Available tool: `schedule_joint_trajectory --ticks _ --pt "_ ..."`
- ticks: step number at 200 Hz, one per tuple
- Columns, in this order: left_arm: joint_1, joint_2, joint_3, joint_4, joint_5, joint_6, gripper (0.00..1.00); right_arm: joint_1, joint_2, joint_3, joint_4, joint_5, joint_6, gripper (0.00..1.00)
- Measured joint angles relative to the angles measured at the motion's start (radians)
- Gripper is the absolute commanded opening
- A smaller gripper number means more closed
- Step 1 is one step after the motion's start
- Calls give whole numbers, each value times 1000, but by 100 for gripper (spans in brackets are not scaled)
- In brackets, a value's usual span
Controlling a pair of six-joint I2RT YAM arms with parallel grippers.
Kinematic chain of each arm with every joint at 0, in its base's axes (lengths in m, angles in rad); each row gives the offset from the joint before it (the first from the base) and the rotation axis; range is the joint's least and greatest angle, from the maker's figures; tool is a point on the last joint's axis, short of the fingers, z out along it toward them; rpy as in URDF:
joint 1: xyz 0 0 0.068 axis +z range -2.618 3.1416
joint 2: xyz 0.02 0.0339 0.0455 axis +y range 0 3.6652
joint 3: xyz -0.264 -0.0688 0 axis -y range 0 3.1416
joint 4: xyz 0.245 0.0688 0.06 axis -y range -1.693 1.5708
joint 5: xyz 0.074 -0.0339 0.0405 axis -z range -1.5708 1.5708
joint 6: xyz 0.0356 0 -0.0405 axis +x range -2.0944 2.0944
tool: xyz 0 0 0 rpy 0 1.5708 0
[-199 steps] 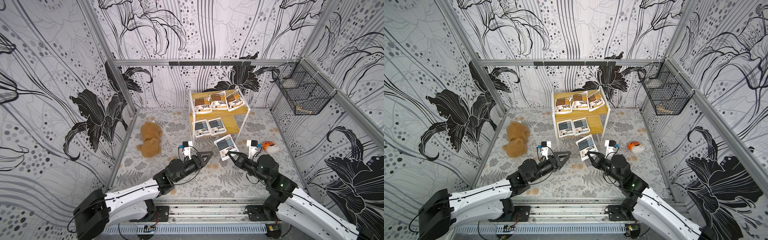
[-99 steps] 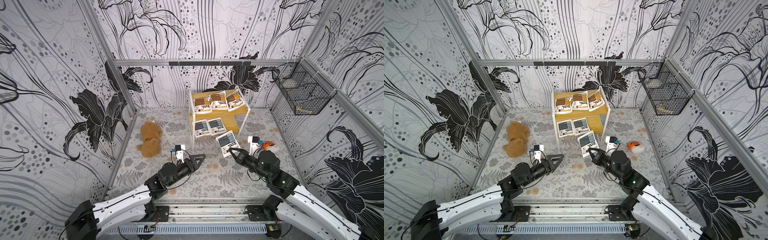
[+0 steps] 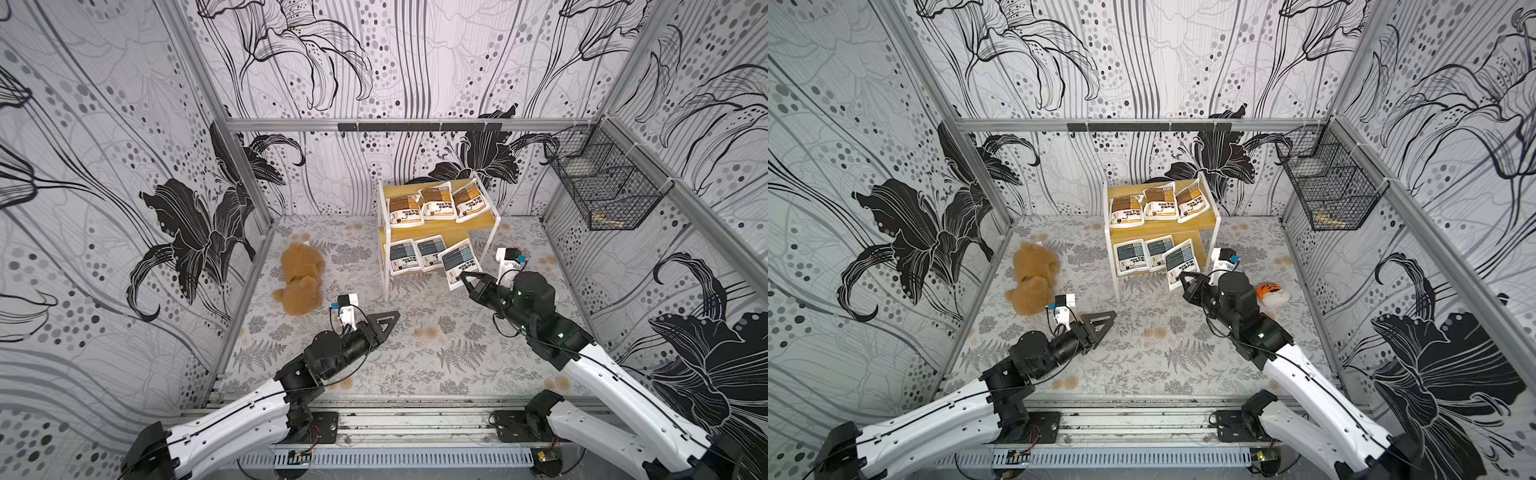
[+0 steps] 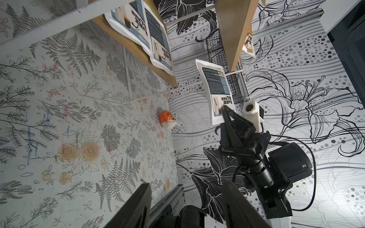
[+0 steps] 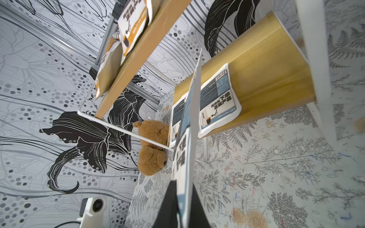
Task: Place the bagged coffee beans on the shelf by color
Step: Place the bagged coffee beans on the shelf.
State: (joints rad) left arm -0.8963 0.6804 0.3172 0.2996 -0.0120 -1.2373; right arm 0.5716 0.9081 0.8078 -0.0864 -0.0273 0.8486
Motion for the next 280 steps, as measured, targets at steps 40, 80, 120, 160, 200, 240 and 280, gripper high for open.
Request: schedule_joint_trajectory --ticks 40,80,120,160,200,240,280 --pt "13 -56 0 -63 0 13 62 -53 98 48 8 -17 -24 0" --pt "22 -106 0 -115 -4 21 62 -84 196 93 24 -16 -53 0" --pt "25 -148 -6 -158 -13 23 62 -104 265 114 54 -9 -76 0" --pt "27 -182 -29 -192 -16 21 62 -136 310 124 82 -8 -80 0" --pt "28 -200 -35 -208 -18 20 62 -141 355 139 117 -2 -80 0" --pt "28 -201 -35 -230 -18 19 63 -151 417 174 124 10 -79 4" --pt "28 -205 -35 -251 -18 19 63 -153 447 199 124 22 -81 47"
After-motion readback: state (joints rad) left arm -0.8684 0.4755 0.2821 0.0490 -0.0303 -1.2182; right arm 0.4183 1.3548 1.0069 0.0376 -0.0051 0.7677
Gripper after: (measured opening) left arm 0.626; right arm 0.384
